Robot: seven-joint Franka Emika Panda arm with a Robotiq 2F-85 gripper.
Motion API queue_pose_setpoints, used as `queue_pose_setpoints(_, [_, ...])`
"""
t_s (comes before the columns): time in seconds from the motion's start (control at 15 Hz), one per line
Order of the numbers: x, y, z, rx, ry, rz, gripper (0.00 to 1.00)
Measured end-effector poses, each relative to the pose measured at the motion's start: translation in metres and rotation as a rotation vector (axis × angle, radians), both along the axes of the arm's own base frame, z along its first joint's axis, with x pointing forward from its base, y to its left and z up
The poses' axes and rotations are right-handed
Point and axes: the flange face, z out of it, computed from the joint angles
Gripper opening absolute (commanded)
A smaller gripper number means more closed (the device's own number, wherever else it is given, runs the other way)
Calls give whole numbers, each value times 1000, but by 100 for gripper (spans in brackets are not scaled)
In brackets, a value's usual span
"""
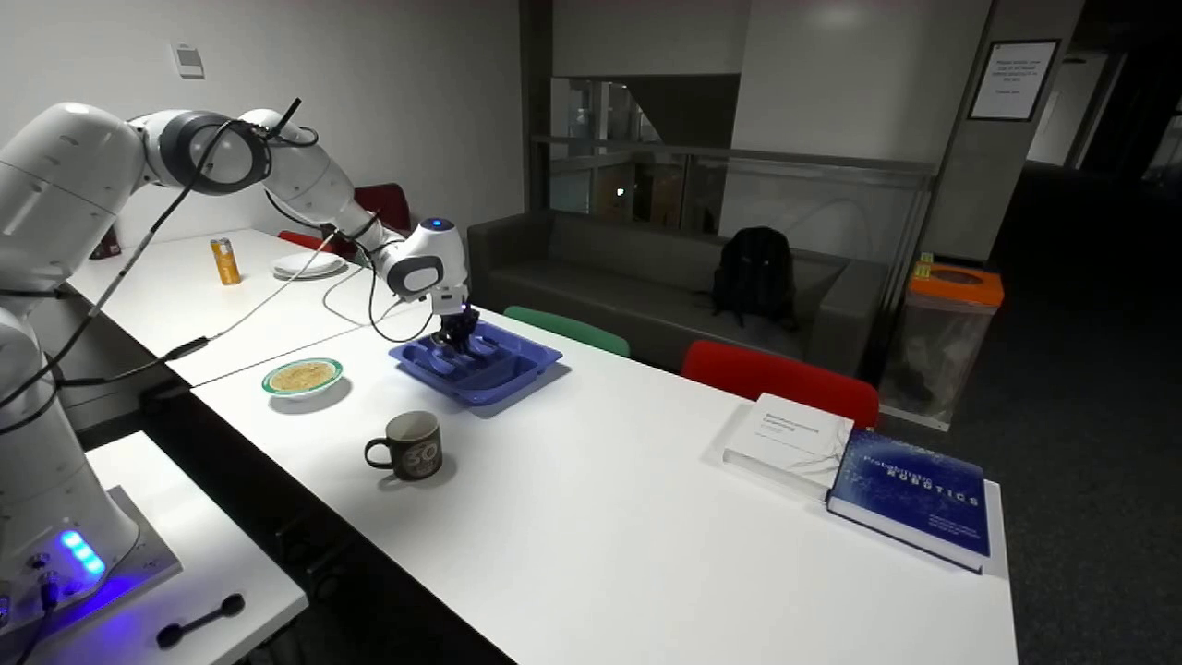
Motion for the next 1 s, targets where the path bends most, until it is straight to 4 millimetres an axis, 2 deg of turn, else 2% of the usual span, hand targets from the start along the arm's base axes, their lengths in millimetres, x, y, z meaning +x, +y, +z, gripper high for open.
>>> queue_pose_setpoints(0.53, [-5, -2, -23, -5, 32, 0, 3])
queue_pose_setpoints(0.6, [-6, -3, -26, -6, 37, -1, 38])
queue_pose_setpoints(0.67, [-6, -3, -27, -7, 39, -2, 40])
queue_pose_setpoints(0.73, [-5, -4, -27, -8, 38, -3, 46])
queue_pose_setpoints(1.0, [-4, -3, -26, -10, 34, -1, 76])
